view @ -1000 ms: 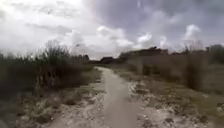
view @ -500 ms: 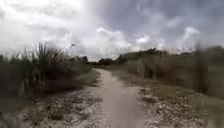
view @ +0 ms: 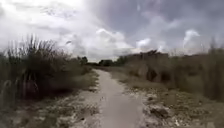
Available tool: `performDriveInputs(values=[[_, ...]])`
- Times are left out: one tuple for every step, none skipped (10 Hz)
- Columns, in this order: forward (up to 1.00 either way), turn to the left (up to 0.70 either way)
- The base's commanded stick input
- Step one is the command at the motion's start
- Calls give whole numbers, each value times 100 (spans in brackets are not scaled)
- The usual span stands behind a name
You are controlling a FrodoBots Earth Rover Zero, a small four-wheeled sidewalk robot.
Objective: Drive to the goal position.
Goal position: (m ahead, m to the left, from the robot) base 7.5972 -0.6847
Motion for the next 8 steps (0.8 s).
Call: performDriveInputs(values=[[70,0],[70,0],[70,0],[70,0],[70,0],[70,0],[70,0],[70,0]])
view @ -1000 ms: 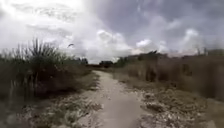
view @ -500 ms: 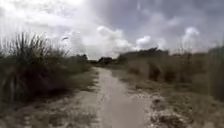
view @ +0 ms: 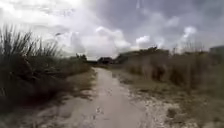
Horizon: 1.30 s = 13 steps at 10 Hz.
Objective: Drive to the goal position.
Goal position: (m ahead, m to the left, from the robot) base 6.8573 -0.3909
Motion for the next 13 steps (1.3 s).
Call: performDriveInputs(values=[[70,0],[70,0],[70,0],[70,0],[70,0],[70,35],[70,35],[70,9],[70,0],[70,0],[70,0],[70,0],[70,0]])
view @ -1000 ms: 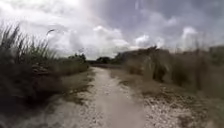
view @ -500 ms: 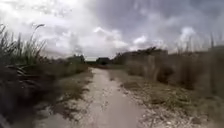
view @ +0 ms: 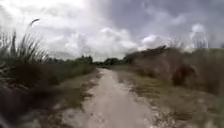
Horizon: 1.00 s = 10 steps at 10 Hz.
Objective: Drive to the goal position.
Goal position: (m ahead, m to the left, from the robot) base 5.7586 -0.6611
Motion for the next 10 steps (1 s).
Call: performDriveInputs(values=[[70,0],[70,0],[70,0],[70,0],[70,0],[70,0],[70,0],[70,0],[70,0],[70,0]])
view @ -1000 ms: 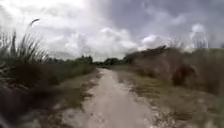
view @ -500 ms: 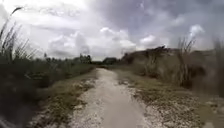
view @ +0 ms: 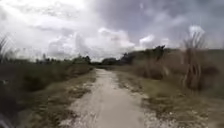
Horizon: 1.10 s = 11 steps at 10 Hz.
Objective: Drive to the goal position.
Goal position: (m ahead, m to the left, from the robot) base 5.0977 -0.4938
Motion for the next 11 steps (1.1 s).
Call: performDriveInputs(values=[[70,0],[70,0],[70,0],[70,0],[70,0],[70,0],[70,0],[70,0],[70,0],[70,0],[70,0]])
